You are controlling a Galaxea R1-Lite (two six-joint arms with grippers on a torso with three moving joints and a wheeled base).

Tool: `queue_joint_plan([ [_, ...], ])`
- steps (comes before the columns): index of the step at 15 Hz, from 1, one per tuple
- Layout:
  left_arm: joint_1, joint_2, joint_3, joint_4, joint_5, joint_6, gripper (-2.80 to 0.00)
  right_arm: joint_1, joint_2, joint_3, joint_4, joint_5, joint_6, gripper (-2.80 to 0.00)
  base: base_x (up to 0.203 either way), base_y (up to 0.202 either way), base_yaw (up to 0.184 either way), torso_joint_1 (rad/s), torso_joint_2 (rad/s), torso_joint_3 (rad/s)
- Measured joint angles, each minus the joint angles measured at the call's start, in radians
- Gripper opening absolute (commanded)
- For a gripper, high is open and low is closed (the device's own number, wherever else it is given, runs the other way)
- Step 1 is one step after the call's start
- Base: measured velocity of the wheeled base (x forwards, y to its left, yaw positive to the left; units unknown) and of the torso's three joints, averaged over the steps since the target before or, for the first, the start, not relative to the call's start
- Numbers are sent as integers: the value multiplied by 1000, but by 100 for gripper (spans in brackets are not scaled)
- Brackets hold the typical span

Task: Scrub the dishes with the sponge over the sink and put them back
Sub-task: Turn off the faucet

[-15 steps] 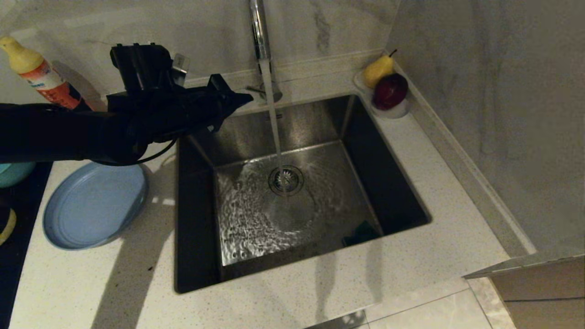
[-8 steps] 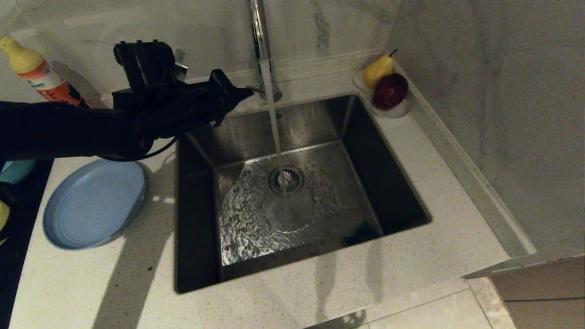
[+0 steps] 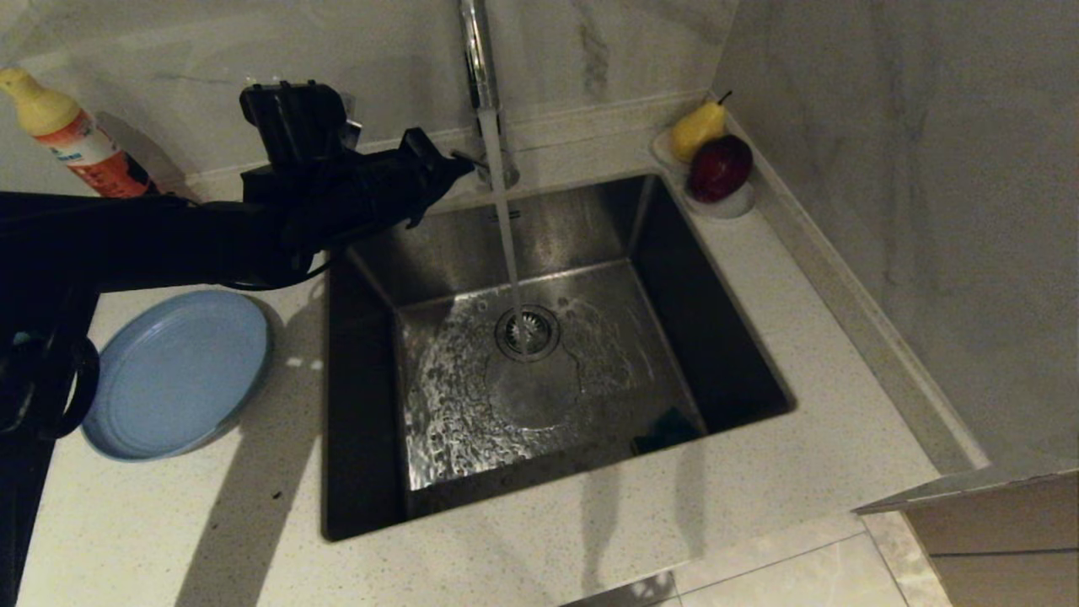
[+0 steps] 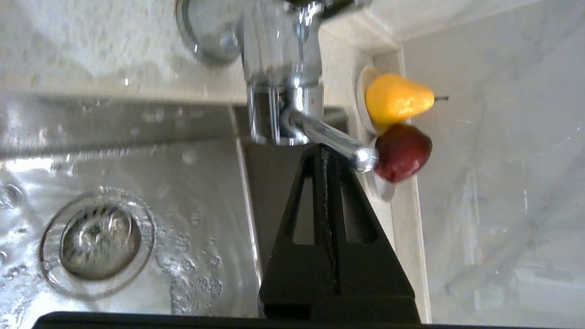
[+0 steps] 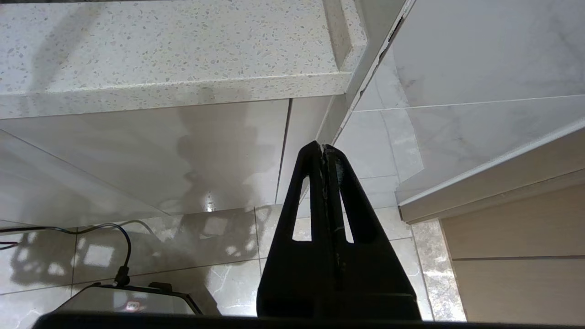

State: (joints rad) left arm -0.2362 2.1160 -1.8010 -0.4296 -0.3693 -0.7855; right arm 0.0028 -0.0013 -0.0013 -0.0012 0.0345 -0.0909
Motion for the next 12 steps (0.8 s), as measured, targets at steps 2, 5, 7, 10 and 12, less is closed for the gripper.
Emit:
queue_joint_plan([
  [2,0,33,-54,2,9,0,-280,0,0,0,0,0,0,-280,0,0,0,0,0,0],
  [5,0,57,-77,-8,11,0,-280,0,0,0,0,0,0,-280,0,0,0,0,0,0],
  [7,3,64,-81,-8,11,0,-280,0,0,0,0,0,0,-280,0,0,0,0,0,0],
  [10,16,68,-84,-11,10,0,-280,0,0,0,0,0,0,-280,0,0,0,0,0,0],
  [12,23,69,-84,-34,5,0,-280,0,0,0,0,0,0,-280,0,0,0,0,0,0],
])
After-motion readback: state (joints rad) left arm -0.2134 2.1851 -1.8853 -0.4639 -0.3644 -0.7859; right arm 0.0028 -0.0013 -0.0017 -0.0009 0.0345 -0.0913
